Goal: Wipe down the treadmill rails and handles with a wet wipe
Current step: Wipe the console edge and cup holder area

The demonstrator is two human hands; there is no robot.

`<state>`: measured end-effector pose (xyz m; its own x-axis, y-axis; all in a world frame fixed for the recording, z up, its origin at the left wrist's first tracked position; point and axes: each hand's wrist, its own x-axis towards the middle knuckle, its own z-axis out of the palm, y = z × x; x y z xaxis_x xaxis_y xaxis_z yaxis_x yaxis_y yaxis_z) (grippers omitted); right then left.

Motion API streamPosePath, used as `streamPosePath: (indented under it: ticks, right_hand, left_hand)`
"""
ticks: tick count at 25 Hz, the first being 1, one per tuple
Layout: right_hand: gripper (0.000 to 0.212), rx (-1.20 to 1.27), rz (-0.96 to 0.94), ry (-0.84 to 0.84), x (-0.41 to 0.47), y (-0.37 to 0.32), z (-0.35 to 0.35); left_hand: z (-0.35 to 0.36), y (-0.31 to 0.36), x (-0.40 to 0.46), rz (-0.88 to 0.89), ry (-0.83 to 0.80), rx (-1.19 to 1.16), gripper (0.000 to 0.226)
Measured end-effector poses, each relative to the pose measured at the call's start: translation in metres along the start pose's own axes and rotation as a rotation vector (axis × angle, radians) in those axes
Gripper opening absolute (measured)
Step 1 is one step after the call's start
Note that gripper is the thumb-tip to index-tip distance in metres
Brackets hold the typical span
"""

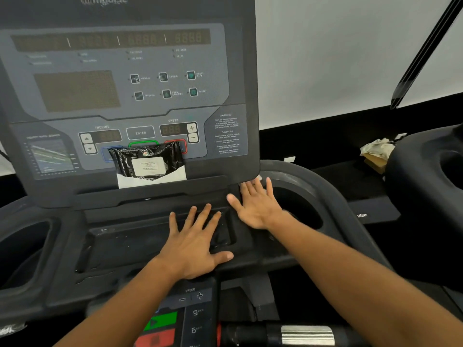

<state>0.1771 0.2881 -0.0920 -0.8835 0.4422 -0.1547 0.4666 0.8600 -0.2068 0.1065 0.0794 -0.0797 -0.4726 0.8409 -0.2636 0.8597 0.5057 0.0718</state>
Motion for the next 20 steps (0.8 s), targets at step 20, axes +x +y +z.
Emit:
streamPosePath:
  ticks: [20]
  right_hand:
    - [0.059,-0.27,0.051,-0.045,-0.125,0.166,-0.032]
  left_hand:
    - [0.0,-0.003,0.005,0.019,0.016,-0.034,0.114]
